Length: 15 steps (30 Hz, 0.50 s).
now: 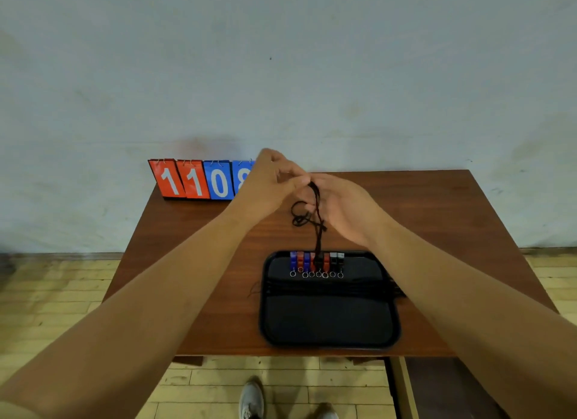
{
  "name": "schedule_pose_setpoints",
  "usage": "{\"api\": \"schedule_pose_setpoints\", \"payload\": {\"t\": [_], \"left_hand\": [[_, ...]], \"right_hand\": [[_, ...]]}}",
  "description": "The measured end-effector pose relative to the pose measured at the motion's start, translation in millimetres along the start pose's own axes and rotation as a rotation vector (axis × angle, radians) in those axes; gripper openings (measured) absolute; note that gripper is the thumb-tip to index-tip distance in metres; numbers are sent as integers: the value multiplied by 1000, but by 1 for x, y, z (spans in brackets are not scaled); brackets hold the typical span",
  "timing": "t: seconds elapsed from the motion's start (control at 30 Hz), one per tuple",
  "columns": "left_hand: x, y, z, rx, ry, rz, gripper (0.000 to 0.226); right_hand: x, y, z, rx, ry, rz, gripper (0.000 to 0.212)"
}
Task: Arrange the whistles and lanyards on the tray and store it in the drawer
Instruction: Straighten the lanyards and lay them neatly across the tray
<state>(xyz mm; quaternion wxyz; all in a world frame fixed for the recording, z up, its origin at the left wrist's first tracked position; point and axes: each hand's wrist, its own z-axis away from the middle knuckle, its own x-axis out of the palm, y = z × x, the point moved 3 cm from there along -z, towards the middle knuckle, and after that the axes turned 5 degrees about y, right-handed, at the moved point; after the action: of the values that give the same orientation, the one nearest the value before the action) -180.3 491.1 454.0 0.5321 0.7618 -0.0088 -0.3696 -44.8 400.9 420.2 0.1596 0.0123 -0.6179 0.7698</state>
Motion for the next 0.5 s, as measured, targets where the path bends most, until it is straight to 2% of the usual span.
{"api": "schedule_pose_setpoints", "payload": {"t": [0.07,0.17,0.27,0.4,0.5], "left_hand": [[-12,-10,-9,-14,124,2,4],[-28,-26,-20,-57,174,-29,14],[-37,-45,-24,-160,127,33,15],[-30,-76,-16,-274,74,37,14],[-20,-98,-9,-337,67,62,13]], "right_hand": [[16,3,-5,43,-55,-125,42],[21,7,-9,15,24,-110,26],[10,9,-11,1,100,187,15],[-12,7,-8,-64,174,827,16],[-35,23,-6,-30,165,1015,22]]}}
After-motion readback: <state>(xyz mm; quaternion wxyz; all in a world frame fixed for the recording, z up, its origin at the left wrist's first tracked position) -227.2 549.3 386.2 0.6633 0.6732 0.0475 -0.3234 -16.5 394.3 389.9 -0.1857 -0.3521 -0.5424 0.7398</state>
